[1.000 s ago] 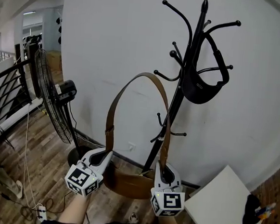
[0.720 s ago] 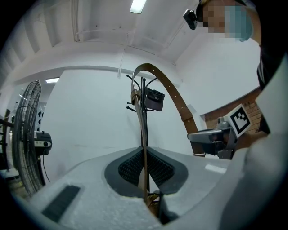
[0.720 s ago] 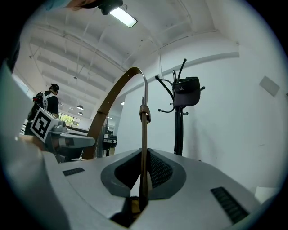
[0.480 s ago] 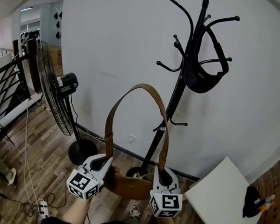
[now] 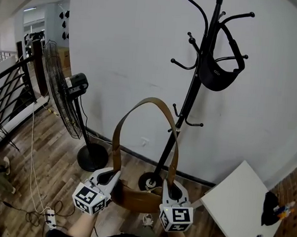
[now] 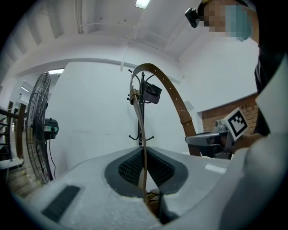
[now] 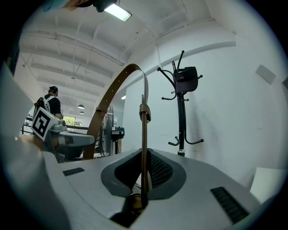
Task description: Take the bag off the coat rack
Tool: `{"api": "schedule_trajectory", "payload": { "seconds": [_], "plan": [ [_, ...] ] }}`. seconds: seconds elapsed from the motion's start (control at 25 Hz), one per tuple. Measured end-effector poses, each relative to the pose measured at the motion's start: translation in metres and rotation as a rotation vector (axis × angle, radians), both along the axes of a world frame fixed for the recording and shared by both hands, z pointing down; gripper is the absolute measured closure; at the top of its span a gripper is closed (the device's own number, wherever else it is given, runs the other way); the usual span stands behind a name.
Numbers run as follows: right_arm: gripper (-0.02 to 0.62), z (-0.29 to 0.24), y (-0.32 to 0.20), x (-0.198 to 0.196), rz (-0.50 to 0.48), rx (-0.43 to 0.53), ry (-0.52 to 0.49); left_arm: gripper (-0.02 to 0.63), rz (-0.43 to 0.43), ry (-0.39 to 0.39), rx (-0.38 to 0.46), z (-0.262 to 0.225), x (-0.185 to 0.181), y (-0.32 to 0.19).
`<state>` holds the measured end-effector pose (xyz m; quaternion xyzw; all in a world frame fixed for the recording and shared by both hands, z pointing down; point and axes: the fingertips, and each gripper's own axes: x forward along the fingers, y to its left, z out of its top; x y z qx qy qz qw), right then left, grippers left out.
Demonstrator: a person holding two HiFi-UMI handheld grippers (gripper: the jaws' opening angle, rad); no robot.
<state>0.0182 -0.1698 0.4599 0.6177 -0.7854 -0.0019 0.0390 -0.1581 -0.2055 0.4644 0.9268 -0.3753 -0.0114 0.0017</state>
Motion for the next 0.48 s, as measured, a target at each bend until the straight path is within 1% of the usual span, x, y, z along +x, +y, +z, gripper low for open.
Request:
{"api": "schedule_trajectory", "payload": {
  "seconds": [0.48],
  "plan": [
    [0.569,0.038,0.017,-0.017,-0.034,-0.088,-0.018,0.588,-0.021,-0.007,-0.066,0.033,-0.017,0.023]
  ]
}}
